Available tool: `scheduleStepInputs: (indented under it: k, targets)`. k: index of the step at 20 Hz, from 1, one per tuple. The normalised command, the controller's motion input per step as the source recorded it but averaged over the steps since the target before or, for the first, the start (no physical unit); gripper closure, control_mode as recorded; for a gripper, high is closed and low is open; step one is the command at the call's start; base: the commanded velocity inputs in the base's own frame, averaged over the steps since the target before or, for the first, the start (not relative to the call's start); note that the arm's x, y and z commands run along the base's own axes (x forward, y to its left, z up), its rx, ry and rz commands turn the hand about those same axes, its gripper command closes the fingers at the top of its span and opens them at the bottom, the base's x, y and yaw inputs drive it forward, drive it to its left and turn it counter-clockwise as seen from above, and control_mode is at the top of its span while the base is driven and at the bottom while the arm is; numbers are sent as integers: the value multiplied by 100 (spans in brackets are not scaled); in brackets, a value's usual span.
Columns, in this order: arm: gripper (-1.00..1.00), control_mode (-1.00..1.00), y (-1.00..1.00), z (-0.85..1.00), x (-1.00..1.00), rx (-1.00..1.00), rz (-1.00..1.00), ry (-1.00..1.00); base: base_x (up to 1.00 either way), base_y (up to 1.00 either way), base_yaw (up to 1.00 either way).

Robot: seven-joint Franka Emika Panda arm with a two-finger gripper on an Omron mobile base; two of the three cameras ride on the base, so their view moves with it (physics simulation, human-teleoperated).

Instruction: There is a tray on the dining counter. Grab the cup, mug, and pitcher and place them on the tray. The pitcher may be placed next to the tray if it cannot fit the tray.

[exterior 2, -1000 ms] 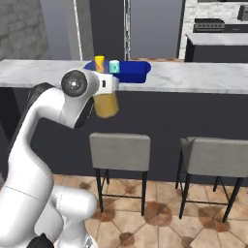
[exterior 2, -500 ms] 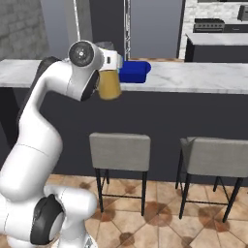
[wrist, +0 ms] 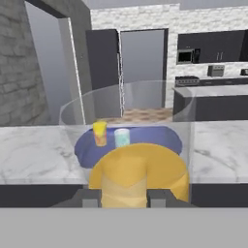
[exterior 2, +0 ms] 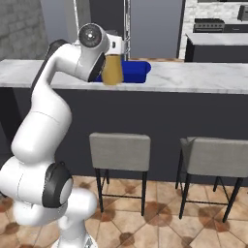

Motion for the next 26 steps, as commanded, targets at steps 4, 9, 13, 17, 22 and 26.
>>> scheduleStepInputs:
  k: [4,9,13,17,22,26]
  targets:
    - [100,100,0,0,0,0,0,0,55,0,0]
    - [100,100,0,0,0,0,0,0,70,0,0]
    - [100,100,0,0,0,0,0,0,54,0,0]
    - [100,100,0,0,0,0,0,0,58,-1,0]
    - [100,100,0,0,0,0,0,0,54,-10,0]
    - [100,100,0,0,0,0,0,0,42,-29,2]
